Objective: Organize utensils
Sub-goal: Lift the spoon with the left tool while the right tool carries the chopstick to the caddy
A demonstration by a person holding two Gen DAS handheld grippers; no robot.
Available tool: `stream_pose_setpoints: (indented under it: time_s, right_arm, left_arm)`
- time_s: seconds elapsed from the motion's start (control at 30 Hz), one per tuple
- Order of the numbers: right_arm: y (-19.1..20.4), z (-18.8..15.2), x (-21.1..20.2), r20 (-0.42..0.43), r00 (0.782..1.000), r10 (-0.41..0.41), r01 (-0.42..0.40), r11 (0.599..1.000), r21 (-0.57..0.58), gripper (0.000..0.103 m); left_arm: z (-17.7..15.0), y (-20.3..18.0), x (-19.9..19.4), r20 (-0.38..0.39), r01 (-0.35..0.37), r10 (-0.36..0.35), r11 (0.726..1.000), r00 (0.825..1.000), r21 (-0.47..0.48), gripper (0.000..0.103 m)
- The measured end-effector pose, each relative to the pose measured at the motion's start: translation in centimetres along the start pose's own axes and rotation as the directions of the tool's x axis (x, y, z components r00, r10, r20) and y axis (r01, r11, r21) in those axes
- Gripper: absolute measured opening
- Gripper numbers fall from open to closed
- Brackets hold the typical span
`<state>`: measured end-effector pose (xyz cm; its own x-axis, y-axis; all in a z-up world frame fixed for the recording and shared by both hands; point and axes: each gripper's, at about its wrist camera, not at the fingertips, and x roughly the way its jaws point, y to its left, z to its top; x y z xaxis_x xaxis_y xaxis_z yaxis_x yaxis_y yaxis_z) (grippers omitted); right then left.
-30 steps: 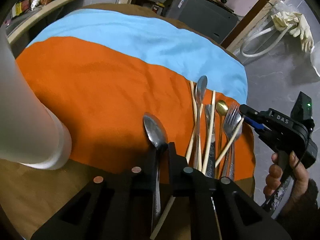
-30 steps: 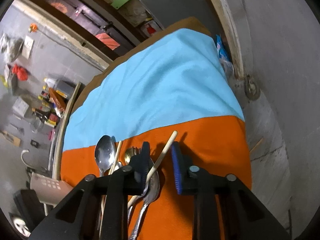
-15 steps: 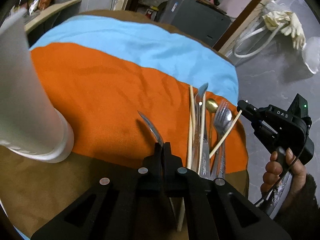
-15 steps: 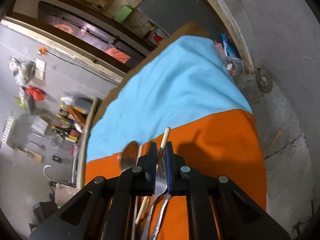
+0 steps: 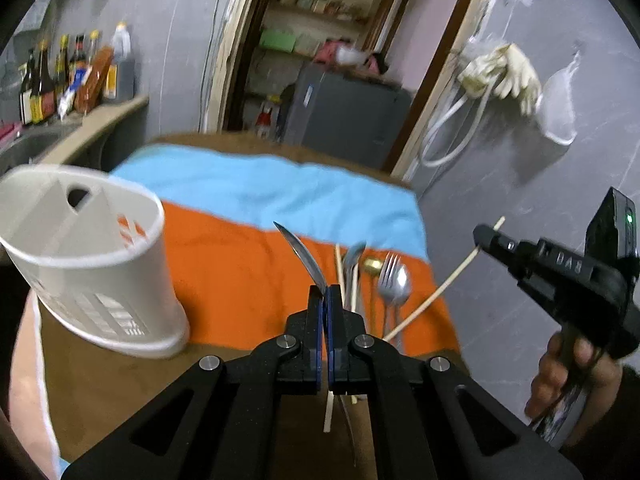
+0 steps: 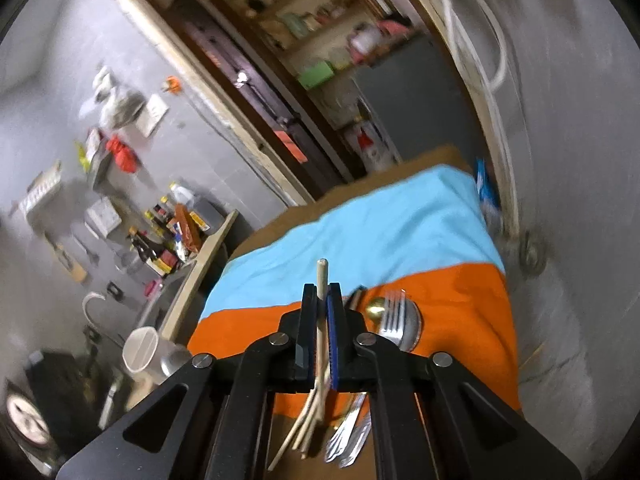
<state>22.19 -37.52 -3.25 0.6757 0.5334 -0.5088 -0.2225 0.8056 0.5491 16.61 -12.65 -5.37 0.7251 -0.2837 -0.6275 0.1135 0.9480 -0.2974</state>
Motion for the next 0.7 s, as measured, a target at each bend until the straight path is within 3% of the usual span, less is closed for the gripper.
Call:
stream_pose_setpoints:
  time_s: [0.27,0.43,0.57,0.7]
  right_arm:
    - [7.6,0.3,-2.4,0.103,0.994,0.022,-0.008,0.991,-0.13,0.003]
    - [12.5,0.9,-2.5,0.17,0.981,0.099,-0.068,0.981,-0.181,0.003]
    - [17.1,1.3,-1.6,0.218,0.959,0.183,-0.128,0.961,-0.243,0.003]
    - [21.0,1.3,0.3,0.247,0.94,0.234,-0.156,0.941,-0.3,0.003]
  left_arm:
    - [3.8,2.0,-5.9,0.107,0.086,-0.084,0.996,0.991,-0.011,0.0]
    - [6.9,5.6,-10.9,0.203,0.106,-0.097,0.994,0.974,-0.033,0.0]
    - [9.4,10.0,-13.4,0.289,0.038,-0.024,0.998,0.957,-0.041,0.0]
    - [11.3,14.7,-14.2,0.38,-0.044,0.063,0.997,0.923,-0.059,0.0]
